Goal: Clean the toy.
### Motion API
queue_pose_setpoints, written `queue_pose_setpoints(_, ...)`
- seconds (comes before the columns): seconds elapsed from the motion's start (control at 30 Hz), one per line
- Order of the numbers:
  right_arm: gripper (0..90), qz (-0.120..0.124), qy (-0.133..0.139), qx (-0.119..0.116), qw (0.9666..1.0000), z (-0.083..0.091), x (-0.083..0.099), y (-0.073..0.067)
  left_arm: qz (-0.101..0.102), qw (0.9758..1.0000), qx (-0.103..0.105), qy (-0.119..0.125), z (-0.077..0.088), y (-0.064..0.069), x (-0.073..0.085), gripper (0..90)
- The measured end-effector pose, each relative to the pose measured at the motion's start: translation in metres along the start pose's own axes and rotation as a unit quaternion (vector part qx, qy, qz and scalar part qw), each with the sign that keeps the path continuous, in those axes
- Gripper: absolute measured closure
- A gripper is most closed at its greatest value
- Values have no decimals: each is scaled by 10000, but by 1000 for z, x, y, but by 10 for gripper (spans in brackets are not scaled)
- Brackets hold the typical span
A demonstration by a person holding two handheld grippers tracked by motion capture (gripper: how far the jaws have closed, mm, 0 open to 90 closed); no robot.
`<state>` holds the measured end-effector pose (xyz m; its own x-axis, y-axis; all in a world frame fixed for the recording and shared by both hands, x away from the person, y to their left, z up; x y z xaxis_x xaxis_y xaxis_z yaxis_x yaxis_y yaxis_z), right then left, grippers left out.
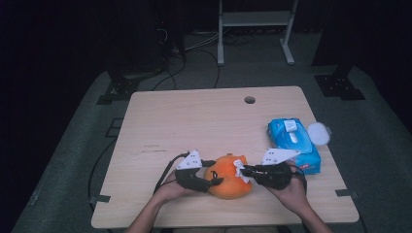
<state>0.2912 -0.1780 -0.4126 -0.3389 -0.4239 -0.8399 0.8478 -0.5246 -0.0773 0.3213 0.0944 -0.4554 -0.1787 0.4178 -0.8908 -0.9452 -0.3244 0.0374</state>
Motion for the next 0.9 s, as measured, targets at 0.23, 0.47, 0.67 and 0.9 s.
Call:
queue_pose_setpoints(0.23,832,120,26,-115,9999,-5,-4,-10,-521,9985,24,144,-5,18,-21,264)
queue_pose_setpoints(0.47,832,67,-6,-102,9999,-4,-3,-3,-240,9997,-73,31,-4,9,-11,317)
queue_pose_setpoints(0.67,832,3,-52,-102,9999,3,3,-1,1,9999,-142,41,1,-1,-5,316)
queue_pose_setpoints(0.9,831,167,-16,-283,9995,-1,-1,-11,-22,10000,-51,19,4,-1,-2,334)
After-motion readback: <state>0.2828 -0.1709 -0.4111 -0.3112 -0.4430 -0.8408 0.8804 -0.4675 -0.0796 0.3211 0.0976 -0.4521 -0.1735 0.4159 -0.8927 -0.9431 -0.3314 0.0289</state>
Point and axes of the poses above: each handheld gripper's, and its own axes: z roughly backward along the jaws, x roughly out of its underside, y roughly to its right, the point moved 1 cm from there along -z, roughly forward along the jaws, and after that the axes turned 1 degree about -z, right-handed, at the moved point
